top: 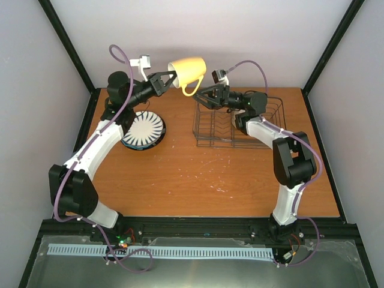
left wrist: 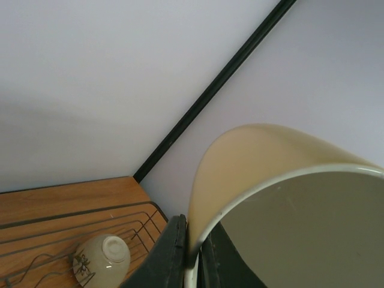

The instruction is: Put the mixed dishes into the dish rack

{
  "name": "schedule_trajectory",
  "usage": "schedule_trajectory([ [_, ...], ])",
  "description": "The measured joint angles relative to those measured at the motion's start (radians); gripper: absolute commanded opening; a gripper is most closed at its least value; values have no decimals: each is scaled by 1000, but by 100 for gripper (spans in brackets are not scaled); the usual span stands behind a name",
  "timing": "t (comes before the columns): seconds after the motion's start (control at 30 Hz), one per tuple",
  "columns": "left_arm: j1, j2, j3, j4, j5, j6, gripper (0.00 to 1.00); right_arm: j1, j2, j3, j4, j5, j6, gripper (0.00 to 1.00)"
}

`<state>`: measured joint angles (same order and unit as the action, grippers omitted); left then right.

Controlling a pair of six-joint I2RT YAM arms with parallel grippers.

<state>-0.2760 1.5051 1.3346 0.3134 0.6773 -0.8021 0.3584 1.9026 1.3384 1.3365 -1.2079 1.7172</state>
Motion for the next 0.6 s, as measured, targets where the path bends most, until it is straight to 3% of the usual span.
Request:
schedule_trajectory([
  [0.37, -45, 39, 2, -3, -22, 2, 1, 11, 15, 50, 21, 3, 39, 40],
  [0.43, -51, 47, 2, -6, -22, 3, 1, 11, 15, 57, 24, 3, 43, 28],
  [0.5, -54, 53, 5, -8, -23, 2, 1, 11, 15, 62, 25, -3, 48, 5],
  [0.6, -54, 58, 18, -8, -22, 11, 6, 11, 20, 64, 24, 1, 63, 3],
])
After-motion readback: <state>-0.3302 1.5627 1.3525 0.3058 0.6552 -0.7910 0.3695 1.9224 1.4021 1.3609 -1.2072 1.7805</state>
